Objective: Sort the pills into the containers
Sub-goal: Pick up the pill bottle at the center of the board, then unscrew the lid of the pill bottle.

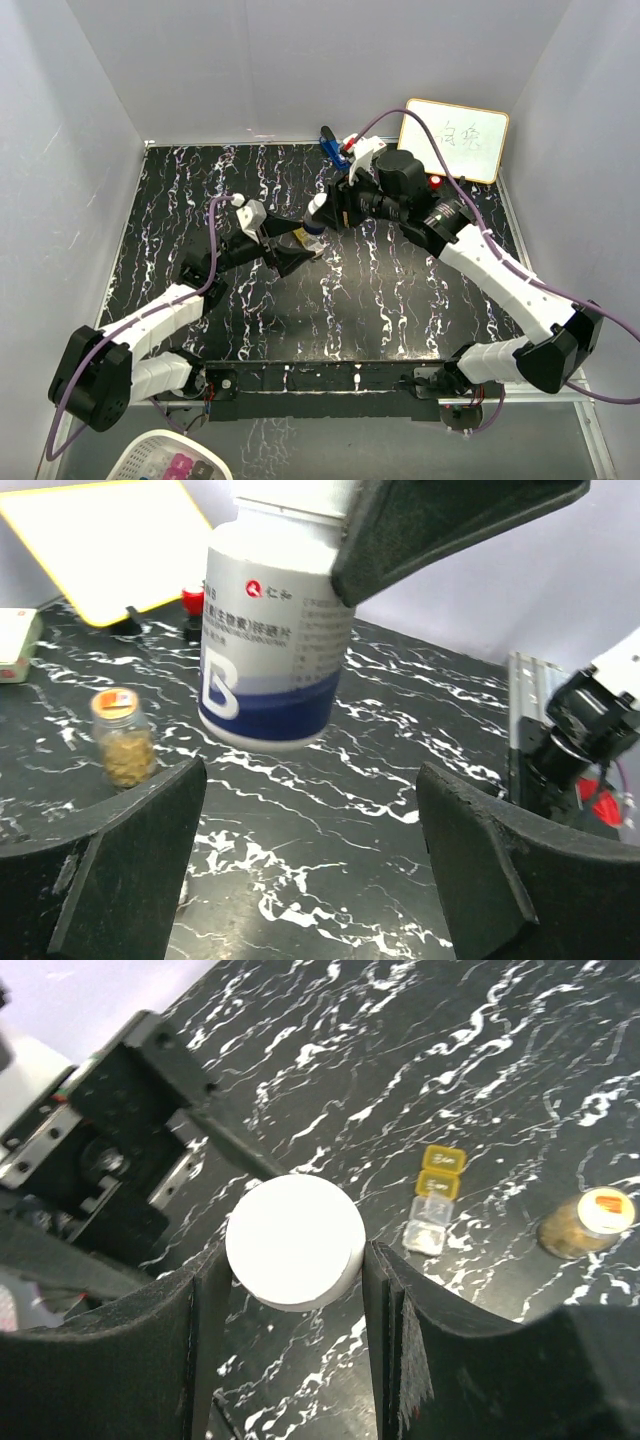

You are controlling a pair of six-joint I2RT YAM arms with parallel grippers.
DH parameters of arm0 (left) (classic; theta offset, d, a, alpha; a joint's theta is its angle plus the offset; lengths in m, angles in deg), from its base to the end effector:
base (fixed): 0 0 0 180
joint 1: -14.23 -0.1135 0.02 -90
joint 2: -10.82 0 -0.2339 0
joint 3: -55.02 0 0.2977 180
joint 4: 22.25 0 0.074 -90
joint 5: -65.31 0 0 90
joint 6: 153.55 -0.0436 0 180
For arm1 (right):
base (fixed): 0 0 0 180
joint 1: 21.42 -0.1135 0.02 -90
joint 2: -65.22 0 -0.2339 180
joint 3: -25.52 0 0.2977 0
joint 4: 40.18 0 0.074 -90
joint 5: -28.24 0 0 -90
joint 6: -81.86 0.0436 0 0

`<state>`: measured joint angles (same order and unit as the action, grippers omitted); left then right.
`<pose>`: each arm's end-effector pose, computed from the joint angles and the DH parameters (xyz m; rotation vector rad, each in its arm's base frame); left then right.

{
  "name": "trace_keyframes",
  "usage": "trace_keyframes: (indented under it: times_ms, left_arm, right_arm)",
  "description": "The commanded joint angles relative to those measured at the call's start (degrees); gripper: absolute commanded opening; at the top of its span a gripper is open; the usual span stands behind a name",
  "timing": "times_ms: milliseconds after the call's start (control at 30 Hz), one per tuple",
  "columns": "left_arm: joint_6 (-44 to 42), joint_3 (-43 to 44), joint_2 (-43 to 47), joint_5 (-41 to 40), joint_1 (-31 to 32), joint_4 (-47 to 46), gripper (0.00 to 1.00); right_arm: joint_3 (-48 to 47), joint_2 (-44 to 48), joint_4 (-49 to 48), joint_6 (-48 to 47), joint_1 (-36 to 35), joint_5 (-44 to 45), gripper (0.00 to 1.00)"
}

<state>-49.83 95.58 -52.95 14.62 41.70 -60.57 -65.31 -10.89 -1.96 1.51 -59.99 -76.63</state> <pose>0.2483 -0.1602 0.2341 0.7648 1.2296 -1.0416 0.2731 0.2321 0.3699 -0.6812 1.9398 0.7926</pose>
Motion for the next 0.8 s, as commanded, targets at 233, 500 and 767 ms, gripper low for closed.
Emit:
trace_keyframes:
  times_ms: [233, 500, 767]
  left_arm:
    - [3.9, 1.3, -2.5, 9.4, -0.3, -6.5, 0.82]
    - [4.8, 1.3, -3.8, 10.5, -0.3, -7.5, 0.80]
    - [6.5, 1.0, -6.0, 11.9, -0.3, -10.4, 0.63]
  right_arm:
    - [5.5, 2.5, -3.2, 1.8, 0.0, -13.4, 0.00]
    - [6.1, 1.2, -5.8, 2.5, 0.0, -13.8, 0.00]
    - [6.2, -0.4, -8.5, 3.7, 0.0, -15.4, 0.00]
